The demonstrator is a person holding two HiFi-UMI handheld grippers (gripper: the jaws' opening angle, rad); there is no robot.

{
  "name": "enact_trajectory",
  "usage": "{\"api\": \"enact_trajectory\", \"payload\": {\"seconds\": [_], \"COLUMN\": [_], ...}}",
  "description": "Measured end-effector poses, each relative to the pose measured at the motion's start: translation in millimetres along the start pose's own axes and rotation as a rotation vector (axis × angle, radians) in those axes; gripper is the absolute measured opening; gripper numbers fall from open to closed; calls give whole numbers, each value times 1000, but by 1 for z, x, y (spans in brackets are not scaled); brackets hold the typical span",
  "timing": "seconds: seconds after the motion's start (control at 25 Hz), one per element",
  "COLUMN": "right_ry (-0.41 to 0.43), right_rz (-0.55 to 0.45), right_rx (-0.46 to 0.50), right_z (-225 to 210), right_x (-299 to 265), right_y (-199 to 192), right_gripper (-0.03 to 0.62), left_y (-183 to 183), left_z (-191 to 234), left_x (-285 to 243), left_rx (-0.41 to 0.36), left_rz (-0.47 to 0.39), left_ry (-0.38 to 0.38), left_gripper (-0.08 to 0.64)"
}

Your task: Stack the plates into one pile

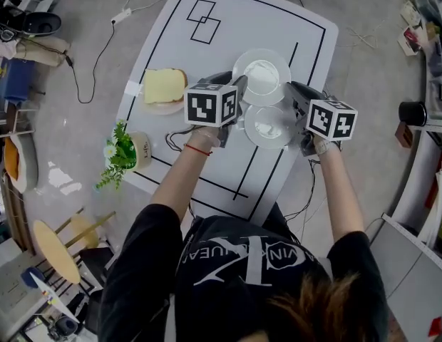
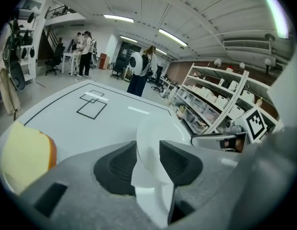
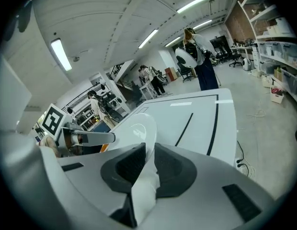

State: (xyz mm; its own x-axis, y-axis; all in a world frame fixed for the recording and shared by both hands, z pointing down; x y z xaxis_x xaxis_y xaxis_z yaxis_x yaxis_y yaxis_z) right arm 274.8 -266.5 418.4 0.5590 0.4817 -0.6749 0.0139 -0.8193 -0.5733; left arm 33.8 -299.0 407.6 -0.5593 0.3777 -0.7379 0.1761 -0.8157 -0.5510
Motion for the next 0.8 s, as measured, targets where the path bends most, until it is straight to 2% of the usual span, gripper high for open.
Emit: {"api": "enact_trajectory", "payload": {"seconds": [0.12, 0.44, 0.8], "right_ry": [18, 12, -58], "right_rz": [24, 65, 94], "right_rx": [-45, -114, -57], "right_z": [1, 1, 5], "right_x": [16, 35, 45], "right_y": [-32, -89, -112], "right_gripper": [54, 54, 52], "left_y": [-22, -67, -88], "left_z": [-10, -32, -50], "left_x": [-3, -13, -13], "left_rx": [-1, -39, -122], "left_rz": [64, 180, 260], "left_ry": [-32, -31, 5], "left_gripper": [155, 166, 170]}}
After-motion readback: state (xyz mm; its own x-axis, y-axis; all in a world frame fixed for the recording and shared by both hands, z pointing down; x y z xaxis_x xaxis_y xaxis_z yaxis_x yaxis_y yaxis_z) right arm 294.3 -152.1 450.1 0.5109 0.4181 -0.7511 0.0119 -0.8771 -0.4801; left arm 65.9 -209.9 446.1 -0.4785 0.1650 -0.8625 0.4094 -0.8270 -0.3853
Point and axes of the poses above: the fingertips, and each gripper's own axes: x backward along the fingers, z to its left, y out of its top, the point moved 10 cm from there along x, backward along the fingers, and after that the axes turned 12 degrees about z, right-handed, at the moved point
